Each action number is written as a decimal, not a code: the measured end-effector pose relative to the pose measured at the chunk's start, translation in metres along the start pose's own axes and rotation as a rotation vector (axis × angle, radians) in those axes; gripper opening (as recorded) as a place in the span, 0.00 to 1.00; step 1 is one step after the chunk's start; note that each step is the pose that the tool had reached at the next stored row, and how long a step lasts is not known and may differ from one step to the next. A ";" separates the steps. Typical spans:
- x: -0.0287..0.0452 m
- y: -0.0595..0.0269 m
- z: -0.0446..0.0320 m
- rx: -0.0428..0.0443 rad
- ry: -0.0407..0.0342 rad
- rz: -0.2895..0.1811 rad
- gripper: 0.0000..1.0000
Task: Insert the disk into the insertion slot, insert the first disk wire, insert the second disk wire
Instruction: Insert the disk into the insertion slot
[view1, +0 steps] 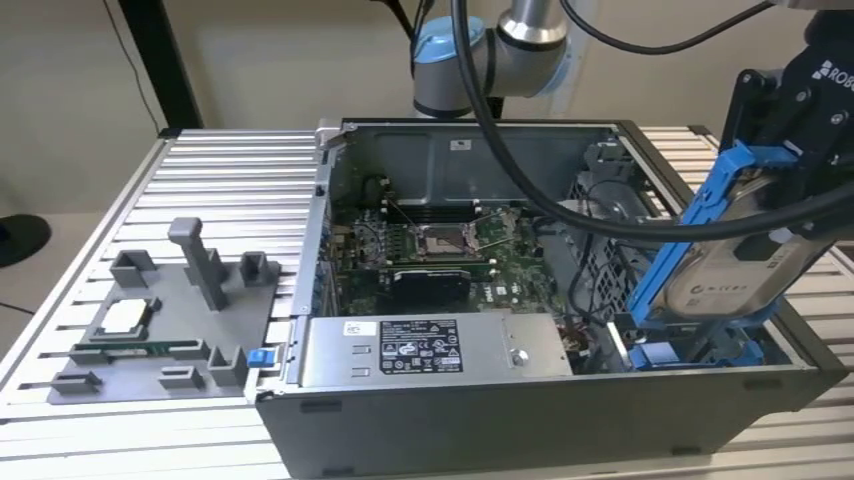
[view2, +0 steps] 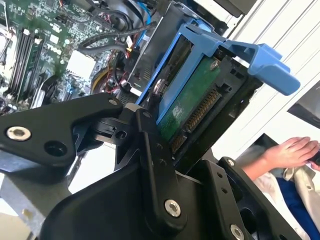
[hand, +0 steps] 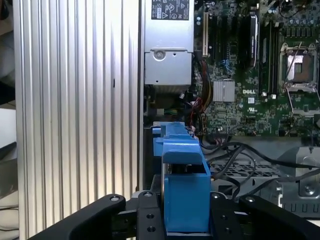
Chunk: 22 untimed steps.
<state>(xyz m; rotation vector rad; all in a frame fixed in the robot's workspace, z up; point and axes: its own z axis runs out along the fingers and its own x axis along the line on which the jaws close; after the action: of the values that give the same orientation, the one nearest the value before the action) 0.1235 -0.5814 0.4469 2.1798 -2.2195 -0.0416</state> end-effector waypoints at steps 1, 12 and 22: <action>-0.0007 -0.0001 0.0015 0.0000 0.0000 0.000 0.00; -0.0050 -0.0035 0.0158 0.0000 -0.0019 0.000 0.00; -0.0064 -0.0063 0.0283 -0.0002 -0.0076 0.000 0.00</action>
<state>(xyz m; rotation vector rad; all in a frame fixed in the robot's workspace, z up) 0.1288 -0.5753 0.4183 2.1835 -2.2232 -0.0502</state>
